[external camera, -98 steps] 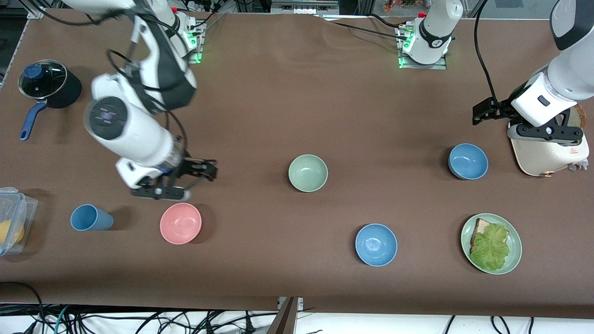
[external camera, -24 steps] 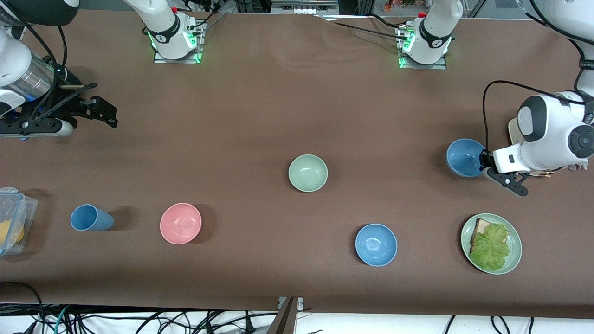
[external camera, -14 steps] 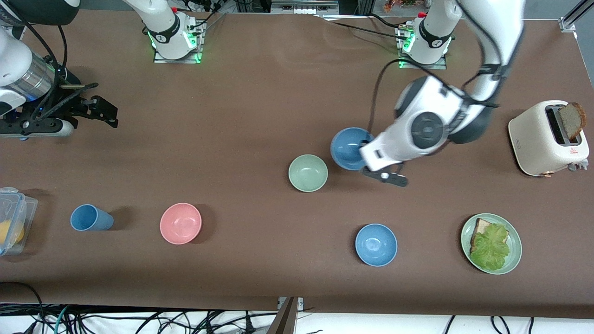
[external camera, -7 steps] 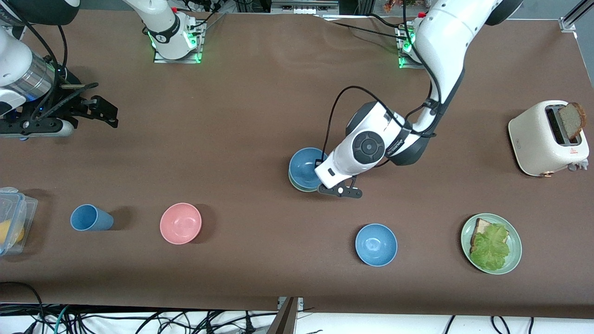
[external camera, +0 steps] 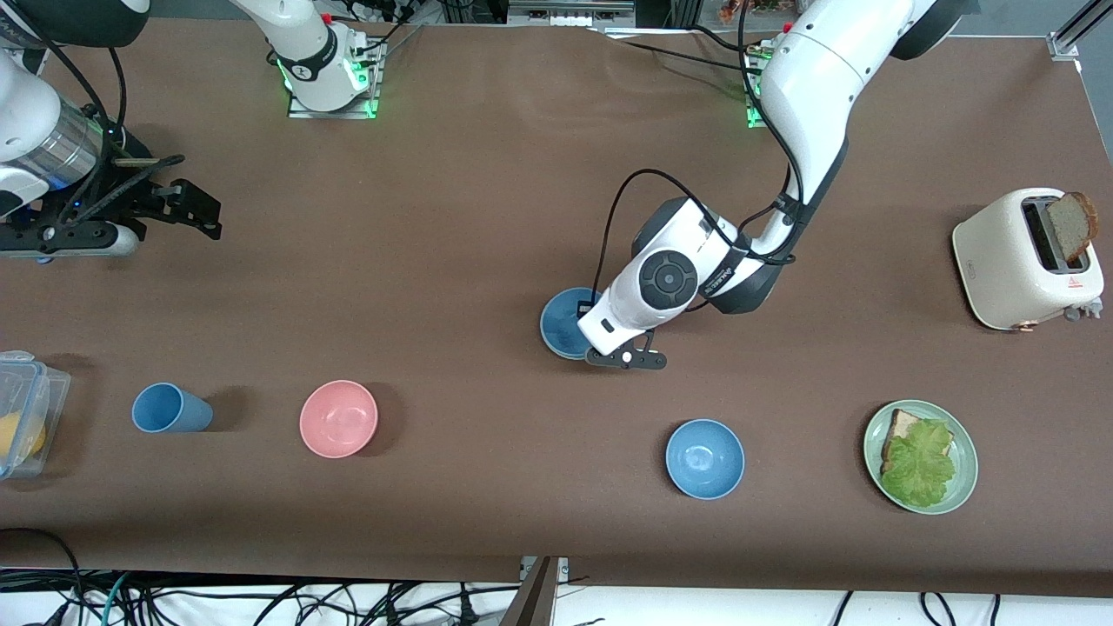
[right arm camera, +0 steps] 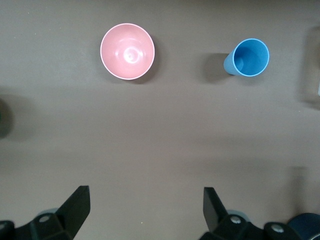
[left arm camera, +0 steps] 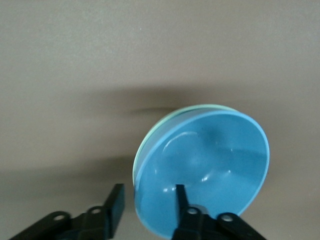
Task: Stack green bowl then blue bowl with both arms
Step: 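Open the left gripper and withdraw it from the stacked bowls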
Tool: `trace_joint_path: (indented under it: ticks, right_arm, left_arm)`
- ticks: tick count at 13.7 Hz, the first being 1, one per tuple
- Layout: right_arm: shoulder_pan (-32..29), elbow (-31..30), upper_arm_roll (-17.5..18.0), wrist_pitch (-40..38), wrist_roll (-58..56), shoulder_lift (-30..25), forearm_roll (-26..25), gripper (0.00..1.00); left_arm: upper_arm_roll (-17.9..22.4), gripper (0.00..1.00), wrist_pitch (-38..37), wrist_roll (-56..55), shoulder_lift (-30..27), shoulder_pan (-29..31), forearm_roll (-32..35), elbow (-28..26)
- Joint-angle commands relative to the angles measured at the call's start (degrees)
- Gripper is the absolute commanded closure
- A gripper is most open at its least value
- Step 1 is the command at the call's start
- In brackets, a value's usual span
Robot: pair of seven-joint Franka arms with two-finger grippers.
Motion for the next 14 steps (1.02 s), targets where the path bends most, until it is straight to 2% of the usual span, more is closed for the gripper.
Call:
trace_joint_path:
  ticks: [1, 6, 10, 12, 14]
  right_arm:
    - [-0.1, 1.1, 0.3, -1.1, 0.4, 0.2, 0.0, 0.00]
    - [-0.1, 1.1, 0.3, -1.1, 0.4, 0.2, 0.0, 0.00]
    - [-0.1, 1.1, 0.4, -1.1, 0.4, 0.2, 0.1, 0.00]
    - [-0.1, 1.1, 0.4, -1.1, 0.4, 0.2, 0.1, 0.00]
    - [0.1, 1.1, 0.4, -1.1, 0.4, 0.2, 0.1, 0.00]
  left_arm:
    - [1.2, 0.00, -6.8, -1.2, -5.0, 0.6, 1.5, 0.8]
    - [6.5, 0.00, -20.4, 0.1, -17.8, 4.8, 1.6, 1.4]
    - [6.5, 0.00, -25.6, 10.5, -26.4, 14.1, 0.6, 0.2]
    - [7.1, 0.00, -27.4, 15.5, -32.9, 18.1, 1.1, -6.3]
    - [9.8, 0.00, -25.2, 17.6, -40.5, 18.5, 0.0, -15.0]
